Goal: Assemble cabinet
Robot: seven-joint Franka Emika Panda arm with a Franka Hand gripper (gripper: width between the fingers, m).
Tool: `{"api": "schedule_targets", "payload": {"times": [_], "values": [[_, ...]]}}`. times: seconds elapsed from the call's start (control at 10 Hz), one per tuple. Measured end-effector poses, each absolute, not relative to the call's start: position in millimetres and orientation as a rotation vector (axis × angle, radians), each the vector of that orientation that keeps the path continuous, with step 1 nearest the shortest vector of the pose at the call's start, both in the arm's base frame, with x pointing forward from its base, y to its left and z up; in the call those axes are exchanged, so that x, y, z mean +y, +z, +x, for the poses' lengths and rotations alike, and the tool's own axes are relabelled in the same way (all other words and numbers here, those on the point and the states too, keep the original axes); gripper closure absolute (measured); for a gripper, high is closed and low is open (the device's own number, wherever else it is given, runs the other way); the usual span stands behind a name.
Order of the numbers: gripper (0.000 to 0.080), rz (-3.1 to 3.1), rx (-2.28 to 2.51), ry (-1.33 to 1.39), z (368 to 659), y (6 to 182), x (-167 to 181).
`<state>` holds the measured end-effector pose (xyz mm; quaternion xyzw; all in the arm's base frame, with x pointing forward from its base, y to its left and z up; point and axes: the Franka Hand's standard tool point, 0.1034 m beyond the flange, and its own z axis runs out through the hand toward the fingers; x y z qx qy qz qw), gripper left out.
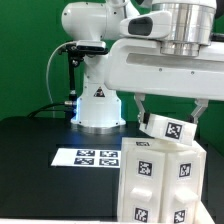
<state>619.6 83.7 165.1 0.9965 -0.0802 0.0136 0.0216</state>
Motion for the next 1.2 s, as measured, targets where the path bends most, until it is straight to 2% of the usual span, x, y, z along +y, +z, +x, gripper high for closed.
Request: {"api": "schedule_targets", "payload": {"times": [0.3, 0.8, 1.2], "values": [[0.0245, 3.139, -1.029, 0.163, 624.7, 162.1, 74.9], [0.0245, 2.975, -1.506, 0.111, 624.1, 162.5, 76.8], [0.0245, 2.593, -2.140, 0.019, 622.2, 158.9, 71.3]]}}
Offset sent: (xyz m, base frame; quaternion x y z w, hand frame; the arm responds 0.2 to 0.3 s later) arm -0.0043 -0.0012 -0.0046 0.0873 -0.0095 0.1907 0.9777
